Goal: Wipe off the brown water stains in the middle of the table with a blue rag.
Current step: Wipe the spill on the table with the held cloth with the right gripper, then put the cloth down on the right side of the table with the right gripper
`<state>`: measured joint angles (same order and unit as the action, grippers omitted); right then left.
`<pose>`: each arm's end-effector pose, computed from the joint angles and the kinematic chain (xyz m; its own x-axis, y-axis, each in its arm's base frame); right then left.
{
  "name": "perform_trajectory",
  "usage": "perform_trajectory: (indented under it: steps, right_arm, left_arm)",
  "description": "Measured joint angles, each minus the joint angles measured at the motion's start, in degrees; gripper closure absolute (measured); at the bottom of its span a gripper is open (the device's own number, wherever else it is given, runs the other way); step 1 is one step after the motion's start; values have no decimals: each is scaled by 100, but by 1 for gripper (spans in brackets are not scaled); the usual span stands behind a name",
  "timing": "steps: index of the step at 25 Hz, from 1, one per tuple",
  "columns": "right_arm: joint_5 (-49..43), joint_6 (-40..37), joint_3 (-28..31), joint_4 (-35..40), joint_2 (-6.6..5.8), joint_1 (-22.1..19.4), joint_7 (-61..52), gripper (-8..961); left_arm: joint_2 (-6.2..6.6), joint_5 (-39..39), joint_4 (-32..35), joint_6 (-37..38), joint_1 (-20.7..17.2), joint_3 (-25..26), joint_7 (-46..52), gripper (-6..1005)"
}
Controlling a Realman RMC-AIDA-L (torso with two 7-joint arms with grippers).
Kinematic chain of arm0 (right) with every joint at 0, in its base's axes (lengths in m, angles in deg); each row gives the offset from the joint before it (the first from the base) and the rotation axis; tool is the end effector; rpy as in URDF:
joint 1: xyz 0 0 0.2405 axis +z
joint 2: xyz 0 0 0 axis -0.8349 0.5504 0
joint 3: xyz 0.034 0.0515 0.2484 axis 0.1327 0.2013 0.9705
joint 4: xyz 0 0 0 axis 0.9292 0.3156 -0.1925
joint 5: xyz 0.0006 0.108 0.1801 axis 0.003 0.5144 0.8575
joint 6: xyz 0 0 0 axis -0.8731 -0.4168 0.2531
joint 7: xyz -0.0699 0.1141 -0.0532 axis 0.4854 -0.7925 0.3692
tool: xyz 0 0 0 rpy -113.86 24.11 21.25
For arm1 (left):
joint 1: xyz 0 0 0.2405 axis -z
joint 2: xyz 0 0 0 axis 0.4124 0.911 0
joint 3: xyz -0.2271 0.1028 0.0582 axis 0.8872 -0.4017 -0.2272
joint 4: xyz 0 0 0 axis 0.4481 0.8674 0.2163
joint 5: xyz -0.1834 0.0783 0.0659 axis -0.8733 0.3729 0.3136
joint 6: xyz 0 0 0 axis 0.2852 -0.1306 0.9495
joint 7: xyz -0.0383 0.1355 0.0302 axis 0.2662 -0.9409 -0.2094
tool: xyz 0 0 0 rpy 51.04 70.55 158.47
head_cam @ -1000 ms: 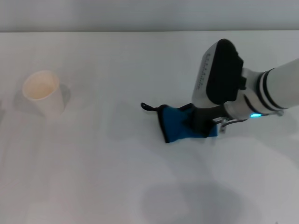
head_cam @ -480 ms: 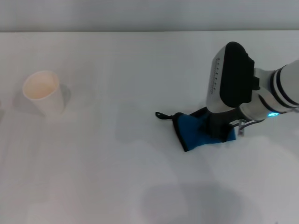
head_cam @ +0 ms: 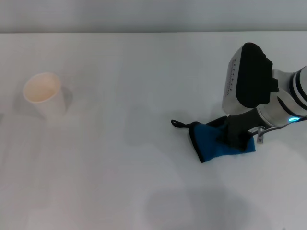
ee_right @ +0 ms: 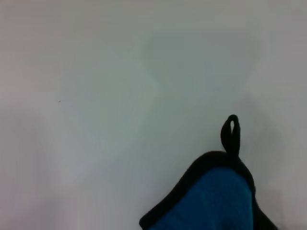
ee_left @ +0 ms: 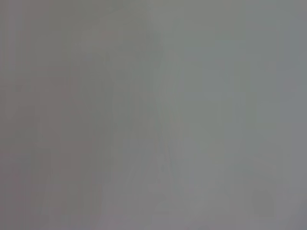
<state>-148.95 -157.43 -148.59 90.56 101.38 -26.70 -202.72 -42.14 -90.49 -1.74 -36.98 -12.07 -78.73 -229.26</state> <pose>0.2131 0.3437 -0.0441 0.8953 -0.2385 0.3762 -0.1320 -0.9487 -0.2872 -0.3820 0.2396 0.0454 0.3536 -0.2081 0.9120 0.9289 -0.0365 -0.3685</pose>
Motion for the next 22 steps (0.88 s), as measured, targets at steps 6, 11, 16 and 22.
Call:
perform_trajectory:
  steps: [6, 11, 16, 22]
  right_arm:
    - [-8, -112, 4, -53, 2, -3, -57, 836]
    - [-8, -150, 7, -27, -4, -35, -127, 834]
    - [-7, -136, 7, -16, -1, -48, -135, 831]
    - [20, -67, -43, -16, 17, -11, -137, 577]
  left_arm:
    - [0, 0, 6, -44, 3, -2, 0, 138]
    - [-3, 1, 7, -51, 1, -2, 0, 137]
    - [-17, 1, 8, -51, 1, -2, 0, 138]
    - [-18, 1, 7, -57, 13, -2, 0, 137]
